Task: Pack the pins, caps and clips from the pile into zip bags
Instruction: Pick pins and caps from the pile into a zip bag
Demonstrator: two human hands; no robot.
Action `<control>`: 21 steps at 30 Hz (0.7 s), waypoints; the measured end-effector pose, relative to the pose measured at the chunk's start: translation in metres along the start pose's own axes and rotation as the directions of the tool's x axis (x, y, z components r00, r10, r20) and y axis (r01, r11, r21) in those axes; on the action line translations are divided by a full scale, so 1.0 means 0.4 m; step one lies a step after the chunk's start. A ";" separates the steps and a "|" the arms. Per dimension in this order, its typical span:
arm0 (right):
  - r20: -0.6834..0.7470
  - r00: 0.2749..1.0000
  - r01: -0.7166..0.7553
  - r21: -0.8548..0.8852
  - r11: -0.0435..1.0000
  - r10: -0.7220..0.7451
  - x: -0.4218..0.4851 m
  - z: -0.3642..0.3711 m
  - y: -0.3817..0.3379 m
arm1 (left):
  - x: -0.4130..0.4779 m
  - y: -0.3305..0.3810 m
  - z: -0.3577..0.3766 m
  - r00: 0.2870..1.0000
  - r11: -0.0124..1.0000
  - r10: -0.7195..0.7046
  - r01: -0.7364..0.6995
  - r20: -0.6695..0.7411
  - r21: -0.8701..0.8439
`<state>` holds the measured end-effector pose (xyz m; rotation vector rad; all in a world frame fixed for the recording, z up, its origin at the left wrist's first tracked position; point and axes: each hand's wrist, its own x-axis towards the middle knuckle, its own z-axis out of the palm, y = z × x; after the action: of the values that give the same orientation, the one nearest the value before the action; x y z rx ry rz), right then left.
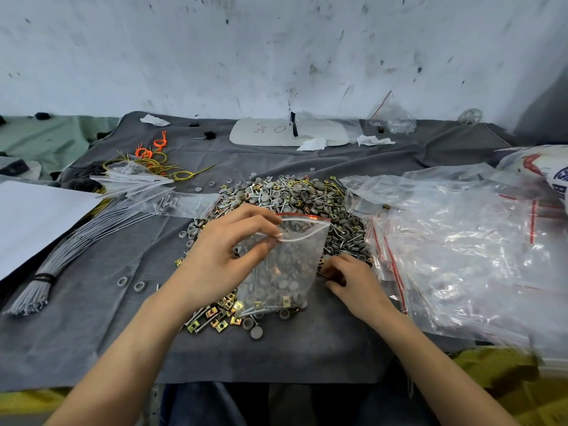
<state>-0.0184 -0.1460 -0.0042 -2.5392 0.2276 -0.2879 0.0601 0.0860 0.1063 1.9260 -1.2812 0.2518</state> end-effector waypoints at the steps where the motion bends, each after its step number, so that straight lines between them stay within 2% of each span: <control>1: -0.001 1.000 -0.006 0.002 1.000 0.006 0.002 0.000 0.000 | 0.000 -0.001 0.000 1.000 1.000 0.000 0.000 0.001 -0.005; 6: 0.001 0.999 -0.049 0.063 0.997 0.049 -0.001 -0.009 0.006 | -0.002 -0.006 0.001 1.000 1.000 0.002 -0.002 -0.001 -0.004; 9: -0.057 0.996 -0.065 0.110 0.992 0.072 -0.007 -0.031 0.003 | 0.000 -0.007 0.002 1.000 1.000 -0.002 0.002 -0.003 -0.007; 14: -0.158 0.975 -0.077 0.415 0.907 0.155 -0.001 -0.116 -0.058 | 0.004 -0.005 0.004 1.000 0.999 -0.002 0.002 0.000 -0.038; 17: -0.257 0.962 0.068 0.553 0.830 0.092 0.001 -0.203 -0.139 | 0.006 -0.001 0.005 1.000 0.999 0.011 -0.011 -0.006 -0.054; 19: -0.339 0.940 0.232 0.560 0.796 -0.035 0.000 -0.256 -0.203 | 0.006 0.005 0.008 0.999 0.997 0.032 -0.032 -0.002 -0.064; 21: -0.355 0.922 0.331 0.517 0.790 -0.154 -0.001 -0.282 -0.262 | 0.007 0.012 0.012 0.998 0.996 0.062 -0.061 0.004 -0.061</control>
<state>-0.0366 -0.1184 0.1460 -1.9103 -0.0801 -0.7274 0.0564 0.0800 0.1071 1.8396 -1.3386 0.2361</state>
